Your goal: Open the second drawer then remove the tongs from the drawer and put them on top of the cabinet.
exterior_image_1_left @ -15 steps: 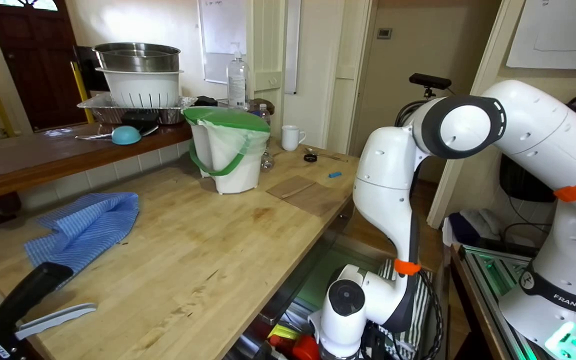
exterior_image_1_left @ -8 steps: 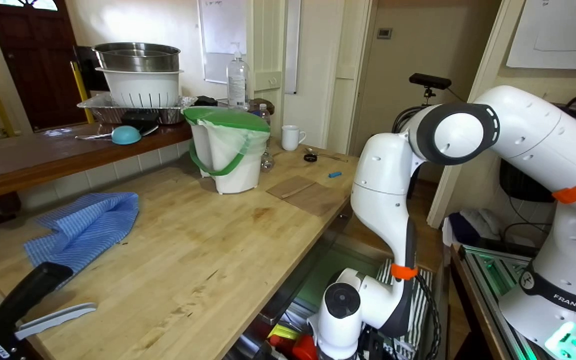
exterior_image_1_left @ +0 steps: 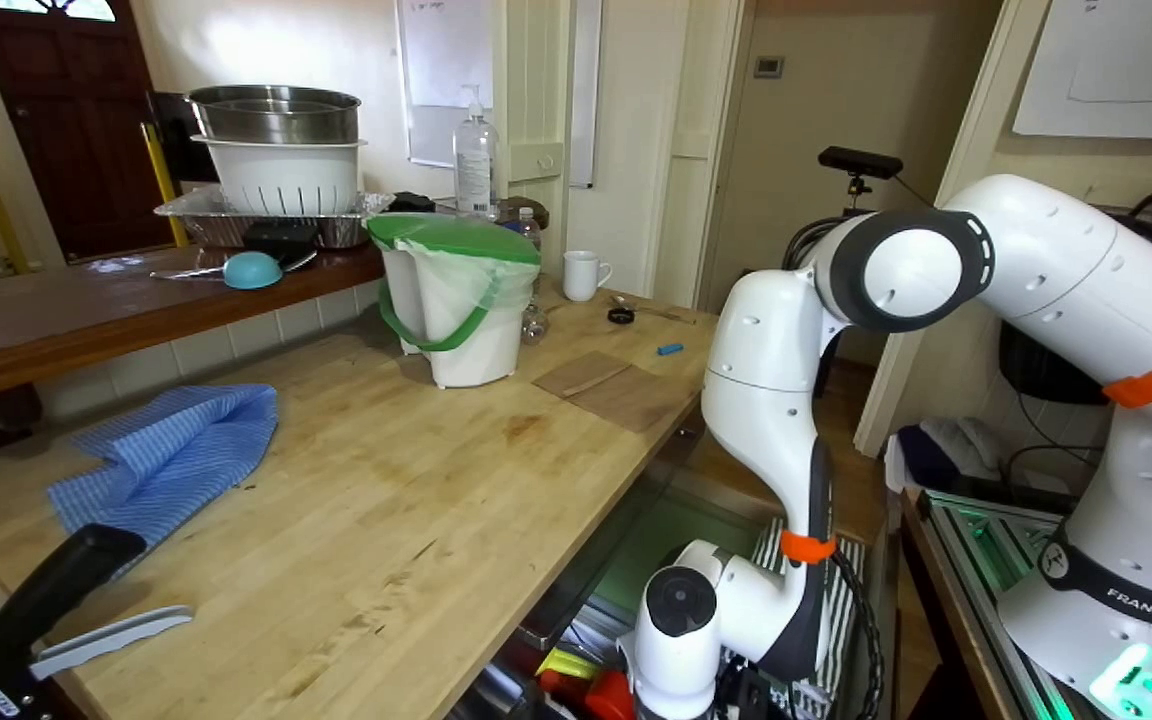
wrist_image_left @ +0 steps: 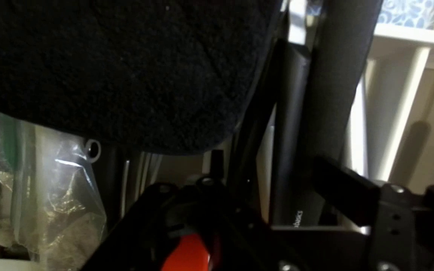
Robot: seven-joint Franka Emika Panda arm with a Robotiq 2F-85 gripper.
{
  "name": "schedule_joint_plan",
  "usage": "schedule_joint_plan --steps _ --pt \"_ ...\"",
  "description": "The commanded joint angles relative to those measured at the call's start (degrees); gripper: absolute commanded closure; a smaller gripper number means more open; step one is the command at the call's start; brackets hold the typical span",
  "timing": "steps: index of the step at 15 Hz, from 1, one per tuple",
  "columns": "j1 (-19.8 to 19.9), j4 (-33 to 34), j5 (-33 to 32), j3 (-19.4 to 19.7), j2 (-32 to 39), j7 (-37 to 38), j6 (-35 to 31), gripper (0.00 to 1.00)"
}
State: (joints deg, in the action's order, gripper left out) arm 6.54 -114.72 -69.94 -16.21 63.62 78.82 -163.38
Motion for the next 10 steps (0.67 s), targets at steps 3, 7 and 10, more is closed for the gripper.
schedule_joint_plan --steps 3,7,10 --pt "1.1 1.7 4.2 -1.1 2.7 -3.7 4.2 0.81" --pt "1.4 1.4 4.7 -1.2 1.9 -3.3 4.9 0.94" --pt "1.6 -0.3 4.0 -1.1 0.0 -2.3 4.6 1.0"
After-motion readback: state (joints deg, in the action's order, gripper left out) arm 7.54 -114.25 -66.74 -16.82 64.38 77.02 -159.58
